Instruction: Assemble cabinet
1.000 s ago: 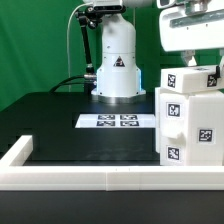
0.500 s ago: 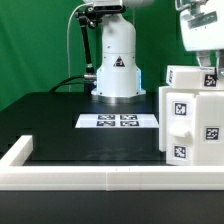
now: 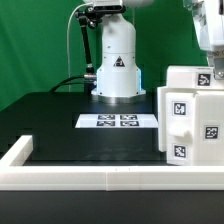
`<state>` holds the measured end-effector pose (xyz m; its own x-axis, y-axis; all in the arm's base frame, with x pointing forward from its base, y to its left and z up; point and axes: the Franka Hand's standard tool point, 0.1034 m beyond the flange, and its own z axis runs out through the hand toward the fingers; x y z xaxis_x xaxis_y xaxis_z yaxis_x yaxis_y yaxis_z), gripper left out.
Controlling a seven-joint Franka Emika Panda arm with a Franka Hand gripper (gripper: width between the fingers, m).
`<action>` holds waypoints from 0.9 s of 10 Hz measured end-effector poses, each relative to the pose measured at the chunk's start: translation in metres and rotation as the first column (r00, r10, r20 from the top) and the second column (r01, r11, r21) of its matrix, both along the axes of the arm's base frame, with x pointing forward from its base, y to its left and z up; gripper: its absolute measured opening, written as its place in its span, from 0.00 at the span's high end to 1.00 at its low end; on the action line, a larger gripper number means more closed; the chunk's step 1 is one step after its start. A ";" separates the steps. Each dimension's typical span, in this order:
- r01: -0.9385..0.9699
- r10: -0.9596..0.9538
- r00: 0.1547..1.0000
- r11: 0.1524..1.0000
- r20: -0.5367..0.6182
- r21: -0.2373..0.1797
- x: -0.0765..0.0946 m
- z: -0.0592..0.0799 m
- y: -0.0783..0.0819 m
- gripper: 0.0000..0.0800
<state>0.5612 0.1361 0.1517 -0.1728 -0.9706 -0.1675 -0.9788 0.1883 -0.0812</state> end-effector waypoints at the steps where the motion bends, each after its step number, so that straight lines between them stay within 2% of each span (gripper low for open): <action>1: -0.017 0.017 1.000 1.000 0.005 0.003 0.001 0.001 -0.001 0.07; 2: -0.027 0.027 1.000 1.000 0.008 0.007 0.001 0.002 -0.001 0.01; 6: -0.018 0.018 1.000 0.999 0.018 0.033 0.003 0.014 -0.003 0.00; 9: -0.021 0.021 1.000 0.999 0.017 0.035 0.003 0.013 -0.002 0.00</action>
Offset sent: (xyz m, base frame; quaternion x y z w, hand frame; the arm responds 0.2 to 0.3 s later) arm -0.0101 -0.0028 0.0111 -0.0099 -0.0232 0.0119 0.9996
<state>0.5640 0.1338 0.1648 -0.1493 -0.9675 -0.2042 -0.9811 0.1707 -0.0916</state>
